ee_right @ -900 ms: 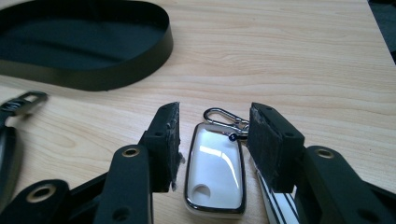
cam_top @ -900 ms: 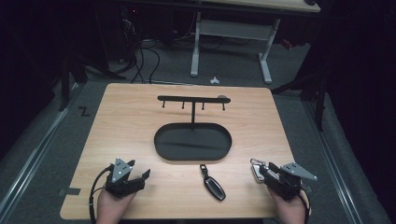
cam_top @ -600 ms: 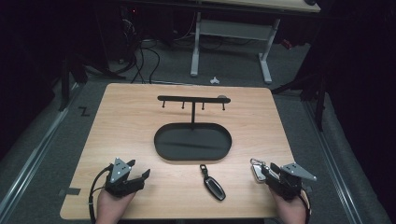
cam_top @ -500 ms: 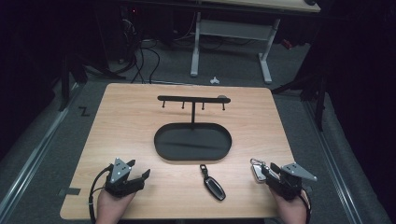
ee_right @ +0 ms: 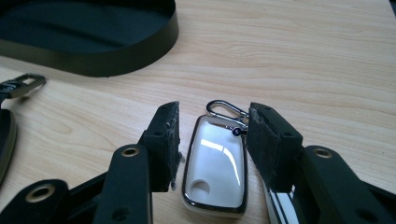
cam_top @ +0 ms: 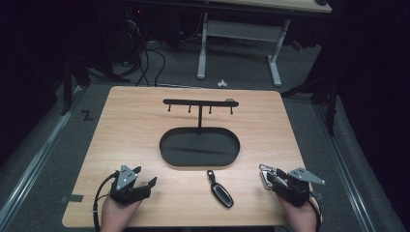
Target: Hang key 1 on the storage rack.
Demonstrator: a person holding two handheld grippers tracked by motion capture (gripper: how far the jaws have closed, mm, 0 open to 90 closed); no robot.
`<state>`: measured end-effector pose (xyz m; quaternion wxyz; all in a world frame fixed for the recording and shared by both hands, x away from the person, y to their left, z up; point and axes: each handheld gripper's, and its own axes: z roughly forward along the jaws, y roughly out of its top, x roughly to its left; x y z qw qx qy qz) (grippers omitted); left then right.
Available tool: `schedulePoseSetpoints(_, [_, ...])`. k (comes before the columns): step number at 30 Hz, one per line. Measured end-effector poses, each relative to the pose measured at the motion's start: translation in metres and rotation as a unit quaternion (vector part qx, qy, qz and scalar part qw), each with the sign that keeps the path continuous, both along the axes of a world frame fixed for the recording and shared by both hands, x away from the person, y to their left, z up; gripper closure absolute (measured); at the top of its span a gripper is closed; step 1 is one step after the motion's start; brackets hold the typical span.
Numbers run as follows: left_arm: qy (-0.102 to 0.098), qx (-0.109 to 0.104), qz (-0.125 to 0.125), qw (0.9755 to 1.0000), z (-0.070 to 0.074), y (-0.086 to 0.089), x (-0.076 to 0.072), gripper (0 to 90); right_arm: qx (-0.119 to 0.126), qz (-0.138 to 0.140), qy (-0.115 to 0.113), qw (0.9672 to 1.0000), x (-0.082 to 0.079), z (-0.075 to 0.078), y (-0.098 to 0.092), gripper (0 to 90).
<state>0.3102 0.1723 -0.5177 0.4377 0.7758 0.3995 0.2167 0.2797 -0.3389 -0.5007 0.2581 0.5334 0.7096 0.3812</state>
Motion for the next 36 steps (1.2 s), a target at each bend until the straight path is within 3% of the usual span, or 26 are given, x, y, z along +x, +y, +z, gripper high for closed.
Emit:
schedulePoseSetpoints(7, [0.005, -0.004, -0.001, 1.0, 0.001, 0.001, 0.001, 31.0, -0.021, 0.014, 0.006, 0.9997, 0.001, -0.004, 0.007, 52.3])
schedulePoseSetpoints(19, [-0.011, -0.006, 0.007, 0.9999, 0.004, 0.004, -0.001, 30.9, -0.058, 0.025, 0.011, 0.9979, 0.002, -0.007, 0.018, 47.2])
schedulePoseSetpoints(26, [-0.014, -0.004, -0.002, 0.9999, 0.003, 0.002, -0.001, 30.6, -0.064, 0.03, 0.013, 0.9974, 0.003, -0.006, 0.024, 44.1])
schedulePoseSetpoints(36, [-0.016, -0.004, -0.013, 0.9998, 0.003, -0.002, 0.0, 30.9, -0.067, 0.047, 0.047, 0.9955, 0.004, -0.003, 0.031, 42.5])
